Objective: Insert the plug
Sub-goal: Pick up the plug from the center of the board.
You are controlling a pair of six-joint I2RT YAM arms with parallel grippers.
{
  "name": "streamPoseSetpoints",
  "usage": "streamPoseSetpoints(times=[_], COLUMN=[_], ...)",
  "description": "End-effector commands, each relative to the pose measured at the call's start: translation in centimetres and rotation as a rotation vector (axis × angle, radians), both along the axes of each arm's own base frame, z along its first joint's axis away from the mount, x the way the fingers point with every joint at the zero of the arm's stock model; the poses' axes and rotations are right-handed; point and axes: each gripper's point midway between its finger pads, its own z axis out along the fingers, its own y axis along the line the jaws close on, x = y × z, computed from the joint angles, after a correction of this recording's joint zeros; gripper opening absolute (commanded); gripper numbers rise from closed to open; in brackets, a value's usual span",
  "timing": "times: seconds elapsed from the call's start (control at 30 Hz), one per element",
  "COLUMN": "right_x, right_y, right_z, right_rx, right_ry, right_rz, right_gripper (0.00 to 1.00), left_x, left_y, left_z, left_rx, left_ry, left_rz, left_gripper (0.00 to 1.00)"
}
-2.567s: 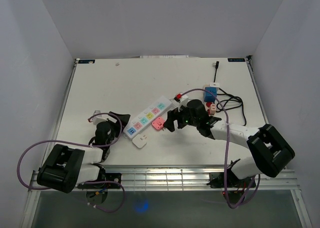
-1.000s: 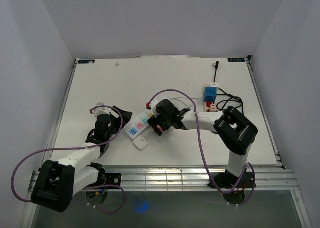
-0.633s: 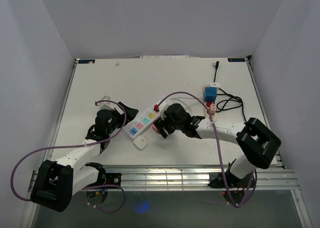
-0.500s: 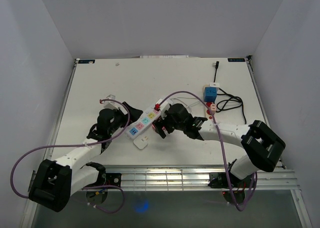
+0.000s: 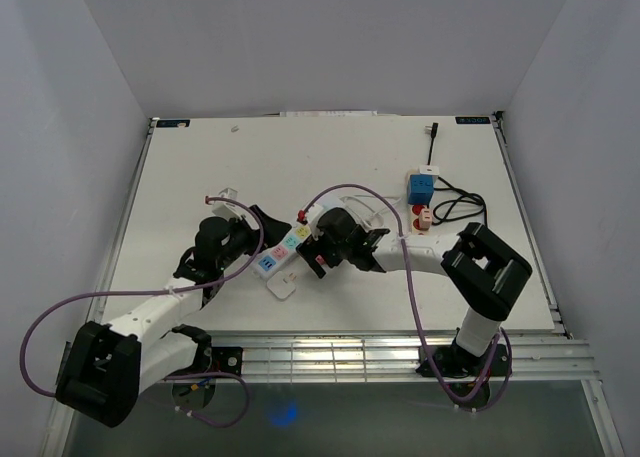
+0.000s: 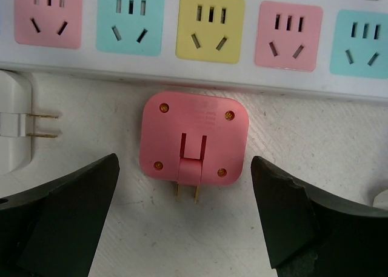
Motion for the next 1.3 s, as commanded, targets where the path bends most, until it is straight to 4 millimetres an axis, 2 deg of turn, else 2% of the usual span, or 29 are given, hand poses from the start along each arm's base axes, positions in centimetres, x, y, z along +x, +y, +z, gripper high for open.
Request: streamPoseSetpoints(times=[0.0, 0.23, 0.37, 0.47, 0.57, 0.63, 0.67, 0.73, 0.77, 0.83, 0.87, 0.97, 1.07, 1.27], right_x=[1.3, 1.5, 1.4, 1.0, 0.7, 0.5, 0.1, 0.2, -0.2, -0.3, -0.5, -0.8, -1.1, -1.8], right_y=[1.0, 1.3, 1.4, 1.5, 1.4, 1.7, 1.3, 1.4, 1.0, 1.0, 0.8, 0.7, 0.4, 0.5], right_z=[1.1, 0.3, -0.1, 0.0, 0.5, 1.9, 1.7, 3.7, 3.5, 5.2, 5.2, 6.8, 7.8, 8.3], right_rx=[-0.002, -0.026, -0.037, -0.027, -0.012, 0.036, 0.037, 0.096, 0.100, 0.152, 0.155, 0.201, 0.235, 0.253], right_ry=[-0.043, -0.023, -0.013, -0.001, -0.002, -0.020, -0.015, -0.052, -0.052, -0.089, -0.090, -0.120, -0.144, -0.165], right_rz=[-0.014, -0.003, -0.001, 0.016, 0.024, 0.036, 0.035, 0.036, 0.038, 0.043, 0.046, 0.056, 0.063, 0.092], right_gripper=[0.95, 1.00, 0.84, 0.63, 0.55, 0.55, 0.54, 0.54, 0.54, 0.52, 0.51, 0.51, 0.51, 0.50], left_x=[0.4, 0.3, 0.3, 0.4, 0.4, 0.4, 0.3, 0.1, 0.1, 0.0, -0.1, -0.4, -0.8, -2.3], left_y=[0.2, 0.4, 0.3, 0.2, 0.2, 0.1, -0.1, -0.5, -0.7, -1.3, -1.5, -2.6, -4.0, -6.7], left_z=[2.0, 2.0, 1.7, 1.7, 1.6, 1.6, 1.7, 1.7, 1.8, 1.7, 1.6, 1.5, 1.7, 1.9], left_rx=[-0.002, 0.006, 0.010, 0.010, 0.013, 0.012, 0.007, 0.008, 0.006, -0.006, -0.015, -0.037, -0.071, -0.119], left_ry=[-0.072, -0.076, -0.069, -0.064, -0.059, -0.058, -0.060, -0.056, -0.057, -0.048, -0.041, -0.022, -0.014, -0.002], left_rz=[0.013, 0.020, 0.013, 0.007, 0.004, 0.001, -0.012, -0.038, -0.052, -0.087, -0.098, -0.157, -0.236, -0.372], left_gripper=[0.98, 0.98, 0.98, 0.98, 0.98, 0.98, 0.98, 0.98, 0.98, 0.98, 0.98, 0.98, 0.98, 0.98])
